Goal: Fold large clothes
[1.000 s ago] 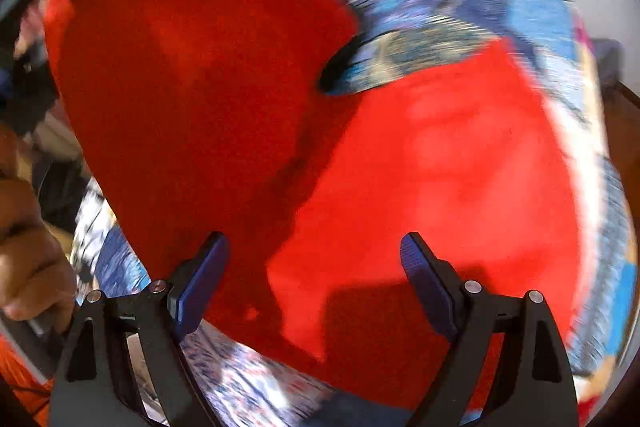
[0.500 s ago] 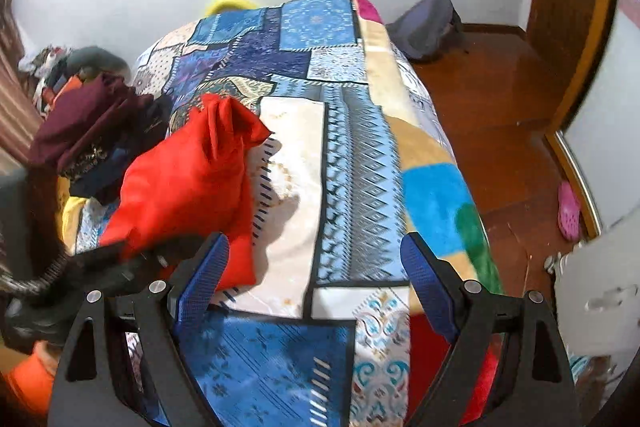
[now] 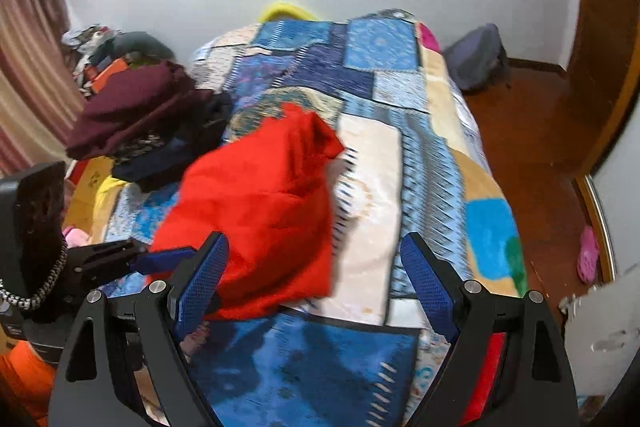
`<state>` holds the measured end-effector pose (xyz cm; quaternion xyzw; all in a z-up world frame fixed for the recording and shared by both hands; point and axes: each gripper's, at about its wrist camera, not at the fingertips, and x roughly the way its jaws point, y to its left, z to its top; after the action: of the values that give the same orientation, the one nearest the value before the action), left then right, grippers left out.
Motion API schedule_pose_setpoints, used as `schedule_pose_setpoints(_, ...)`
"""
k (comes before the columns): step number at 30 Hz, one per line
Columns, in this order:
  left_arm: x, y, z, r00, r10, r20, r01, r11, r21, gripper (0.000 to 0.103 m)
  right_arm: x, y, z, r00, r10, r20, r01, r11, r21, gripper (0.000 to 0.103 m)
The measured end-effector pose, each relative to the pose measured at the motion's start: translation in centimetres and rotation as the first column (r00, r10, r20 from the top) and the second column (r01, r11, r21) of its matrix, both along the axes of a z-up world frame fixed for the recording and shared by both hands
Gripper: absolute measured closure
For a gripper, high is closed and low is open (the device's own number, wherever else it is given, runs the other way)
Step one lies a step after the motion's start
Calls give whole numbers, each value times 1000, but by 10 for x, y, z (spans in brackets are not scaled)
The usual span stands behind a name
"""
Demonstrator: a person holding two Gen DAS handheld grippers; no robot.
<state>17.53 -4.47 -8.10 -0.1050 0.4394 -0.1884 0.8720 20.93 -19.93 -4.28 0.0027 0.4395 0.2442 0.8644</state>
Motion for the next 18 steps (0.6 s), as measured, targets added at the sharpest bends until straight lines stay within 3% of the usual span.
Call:
schedule_pose_setpoints(3, -7, 26, 9, 993, 82, 83, -87, 995, 56, 36, 0, 22, -2, 999, 35, 14, -34, 999, -19, 17)
schedule_pose_setpoints(7, -2, 60, 1, 979, 175, 100, -186, 976, 114, 33, 2, 50, -19, 997, 79, 0, -78, 993, -88, 17)
schedule_pose_setpoints(12, 7, 83, -44, 976, 216, -15, -211, 965, 156, 33, 7, 65, -44, 993, 110, -43, -115, 983, -144, 17)
schedule_pose_setpoints(15, 8, 82, -71, 976, 200, -82, -186, 971, 151, 32, 16, 53, -55, 997, 52, -58, -61, 986, -154, 18)
schedule_pose_setpoints(18, -2, 81, -77, 976, 211, -55, -200, 968, 151, 28, 24, 27, -58, 998, -37, -47, 29, 988, -152, 17)
